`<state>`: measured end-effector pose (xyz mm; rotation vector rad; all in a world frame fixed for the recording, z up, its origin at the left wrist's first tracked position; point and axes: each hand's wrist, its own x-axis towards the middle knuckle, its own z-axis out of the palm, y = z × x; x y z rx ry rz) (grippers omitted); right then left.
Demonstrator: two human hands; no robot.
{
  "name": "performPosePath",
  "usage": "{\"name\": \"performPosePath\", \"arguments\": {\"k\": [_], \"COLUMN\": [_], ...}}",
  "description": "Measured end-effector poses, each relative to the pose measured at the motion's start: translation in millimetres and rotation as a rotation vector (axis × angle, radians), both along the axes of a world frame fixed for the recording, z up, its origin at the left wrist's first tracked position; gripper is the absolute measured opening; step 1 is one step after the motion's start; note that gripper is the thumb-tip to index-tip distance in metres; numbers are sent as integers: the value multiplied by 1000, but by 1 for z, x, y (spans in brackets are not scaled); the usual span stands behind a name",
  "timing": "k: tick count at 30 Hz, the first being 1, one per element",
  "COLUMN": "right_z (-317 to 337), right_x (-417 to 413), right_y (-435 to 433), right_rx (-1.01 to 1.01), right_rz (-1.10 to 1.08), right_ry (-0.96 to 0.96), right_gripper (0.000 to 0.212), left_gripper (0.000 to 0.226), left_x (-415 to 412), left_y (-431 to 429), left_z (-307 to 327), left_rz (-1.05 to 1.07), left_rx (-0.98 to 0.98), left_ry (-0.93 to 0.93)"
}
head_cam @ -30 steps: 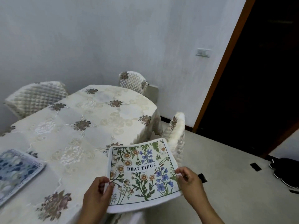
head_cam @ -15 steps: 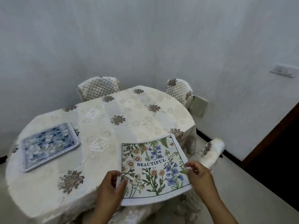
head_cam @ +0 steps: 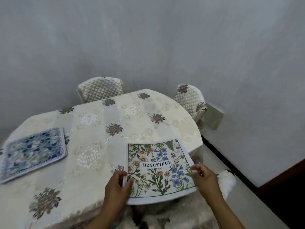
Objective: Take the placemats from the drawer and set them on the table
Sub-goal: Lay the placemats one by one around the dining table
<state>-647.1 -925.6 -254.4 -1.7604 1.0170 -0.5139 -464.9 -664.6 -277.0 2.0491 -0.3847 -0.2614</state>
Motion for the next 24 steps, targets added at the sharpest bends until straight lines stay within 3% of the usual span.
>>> {"name": "performPosePath", "arguments": {"k": [8, 12, 16, 24], "right_z": [-43, -67, -96, -145], "right_x": [81, 119, 151, 195], "right_y": [-152, -205, -232, -246], "right_rx": [40, -48, -104, -83], "right_rz": [246, 352, 411, 488], "right_ry": [65, 138, 142, 261], "right_gripper": [20, 18, 13, 18], "left_gripper": [21, 19, 17, 15], "left_x": [15, 32, 60, 87], "left_y": [-121, -169, -198, -220], "left_z": [-30, -50, -73, -121], "left_rz": [181, 184, 209, 277], "left_rx": [119, 226, 308, 411], "left_ry": [-36, -18, -60, 51]}}
